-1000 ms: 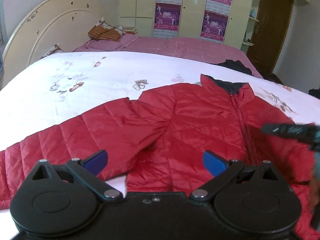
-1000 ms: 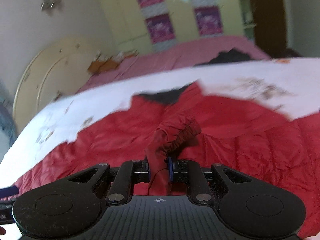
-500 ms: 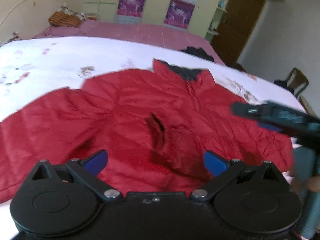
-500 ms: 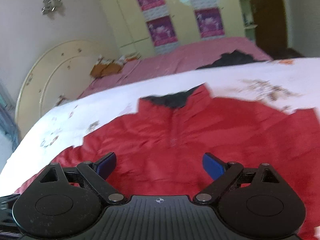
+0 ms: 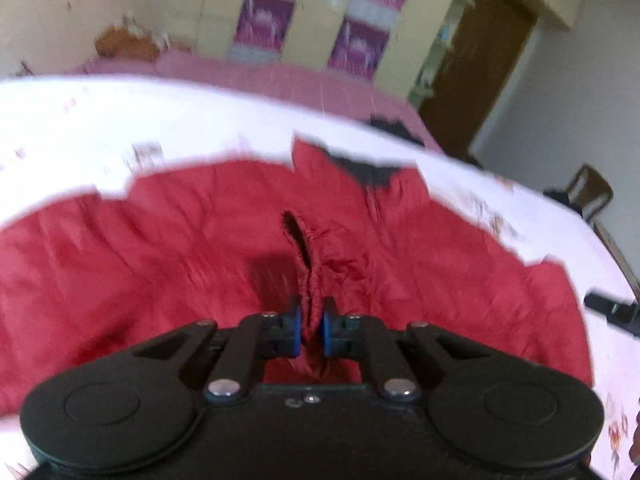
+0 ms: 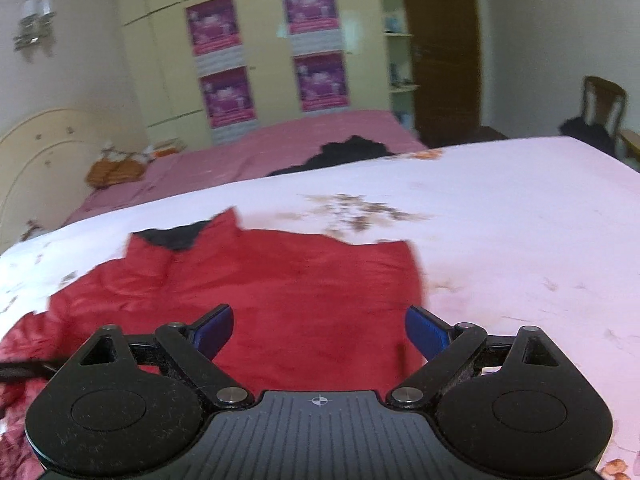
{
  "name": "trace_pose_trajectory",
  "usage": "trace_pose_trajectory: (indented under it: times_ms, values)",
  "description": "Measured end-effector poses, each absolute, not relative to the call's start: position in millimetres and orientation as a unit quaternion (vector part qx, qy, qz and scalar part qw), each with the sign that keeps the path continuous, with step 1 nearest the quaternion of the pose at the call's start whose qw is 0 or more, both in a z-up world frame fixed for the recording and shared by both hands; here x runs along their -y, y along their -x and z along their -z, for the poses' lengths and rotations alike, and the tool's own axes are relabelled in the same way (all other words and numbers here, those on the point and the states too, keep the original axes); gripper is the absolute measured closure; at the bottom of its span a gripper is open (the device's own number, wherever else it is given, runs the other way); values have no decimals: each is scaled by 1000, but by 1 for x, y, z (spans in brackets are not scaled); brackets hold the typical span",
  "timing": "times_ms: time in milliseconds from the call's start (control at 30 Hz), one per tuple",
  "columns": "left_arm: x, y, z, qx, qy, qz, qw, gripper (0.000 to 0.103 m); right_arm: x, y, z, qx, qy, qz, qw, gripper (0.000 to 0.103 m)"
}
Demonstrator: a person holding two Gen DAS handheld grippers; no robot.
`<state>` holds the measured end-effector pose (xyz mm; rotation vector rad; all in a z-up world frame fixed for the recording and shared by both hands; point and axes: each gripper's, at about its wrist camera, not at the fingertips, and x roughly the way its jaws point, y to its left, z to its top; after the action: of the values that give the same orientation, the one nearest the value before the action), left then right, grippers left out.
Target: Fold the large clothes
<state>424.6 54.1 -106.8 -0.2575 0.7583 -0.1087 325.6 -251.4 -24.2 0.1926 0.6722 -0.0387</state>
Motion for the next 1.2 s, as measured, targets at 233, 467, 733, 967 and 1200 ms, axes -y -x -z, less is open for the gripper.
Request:
trace_pose_trajectory:
  times_ms: [233,467,733,967,1200]
  values:
    - [-93,-428,129,-387,121,-9,914,94,265,-352,51,-360,-101,32,927,11]
    - [-91,-427,143,-395,118,-14,911,93,284,-386,78,-381,-111,49,916,13]
    - [-91,-428,150,-401,111,-22,909,93,302,-422,104,-418,-162,25,893,70]
    - [-85,-430,151,-397,99,-24,912,92,297,-417,98,-393,-115,37,911,93]
    - [-85,-429,145,-398,83,-32,913,79,290,-414,94,-393,-73,51,915,84]
